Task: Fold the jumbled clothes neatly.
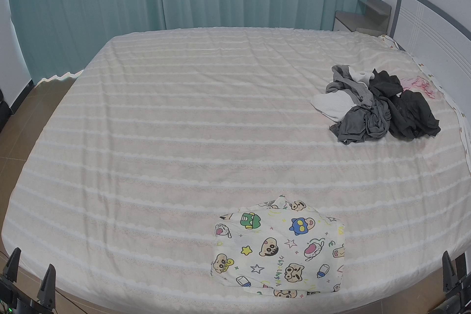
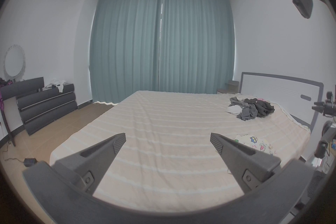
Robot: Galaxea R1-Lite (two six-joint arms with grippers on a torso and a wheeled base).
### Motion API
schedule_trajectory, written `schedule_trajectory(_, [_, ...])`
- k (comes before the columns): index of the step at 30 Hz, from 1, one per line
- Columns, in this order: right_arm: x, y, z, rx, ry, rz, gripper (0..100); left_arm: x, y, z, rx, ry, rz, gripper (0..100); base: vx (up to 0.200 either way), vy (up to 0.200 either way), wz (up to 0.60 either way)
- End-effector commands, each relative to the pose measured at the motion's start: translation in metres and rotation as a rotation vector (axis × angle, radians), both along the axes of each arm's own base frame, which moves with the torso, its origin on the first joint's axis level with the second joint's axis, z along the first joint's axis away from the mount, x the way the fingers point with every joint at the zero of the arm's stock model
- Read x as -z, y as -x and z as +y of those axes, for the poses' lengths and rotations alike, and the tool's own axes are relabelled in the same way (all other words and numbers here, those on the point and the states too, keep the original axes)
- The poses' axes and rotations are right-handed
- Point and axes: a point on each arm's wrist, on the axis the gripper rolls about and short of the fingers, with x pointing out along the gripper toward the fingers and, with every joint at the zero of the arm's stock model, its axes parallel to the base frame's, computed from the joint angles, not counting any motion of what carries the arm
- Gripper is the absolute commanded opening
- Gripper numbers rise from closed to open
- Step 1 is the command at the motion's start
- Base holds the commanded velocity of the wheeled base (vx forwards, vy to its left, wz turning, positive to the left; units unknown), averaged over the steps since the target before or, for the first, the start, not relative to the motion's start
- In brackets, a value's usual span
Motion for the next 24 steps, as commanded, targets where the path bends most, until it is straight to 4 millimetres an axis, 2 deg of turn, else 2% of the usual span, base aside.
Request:
schedule_trajectory(1, [0.0053, -0.0005, 0.0003, -0.013, 0.000, 0.007, 100, 0.0025, 0.0000, 0.0002, -0.011, 0.009, -0.005, 100, 0.000, 0.000, 0.00])
schedule_trajectory(3, [0.0053, -0.0005, 0.0002, -0.011, -0.001, 0.007, 100, 0.0033, -0.0002, 0.0011, -0.053, 0.001, -0.002, 100, 0.000, 0.000, 0.00])
schedule_trajectory(4, [0.0055, -0.0005, 0.0001, -0.007, -0.004, 0.009, 100, 0.0038, 0.0001, 0.0032, -0.146, 0.001, 0.003, 100, 0.000, 0.000, 0.00])
schedule_trajectory(9, [0.0062, -0.0004, 0.0004, -0.024, -0.060, 0.023, 100, 0.0039, 0.0000, 0.0026, -0.117, 0.015, 0.003, 100, 0.000, 0.000, 0.00])
schedule_trajectory(14, [0.0125, 0.0008, 0.0005, -0.027, -0.103, 0.114, 100, 0.0035, 0.0000, 0.0027, -0.117, 0.093, -0.004, 100, 0.000, 0.000, 0.00])
schedule_trajectory(24, [0.0124, 0.0004, 0.0004, -0.022, -0.122, 0.105, 100, 0.0035, 0.0000, 0.0027, -0.117, 0.090, -0.003, 100, 0.000, 0.000, 0.00])
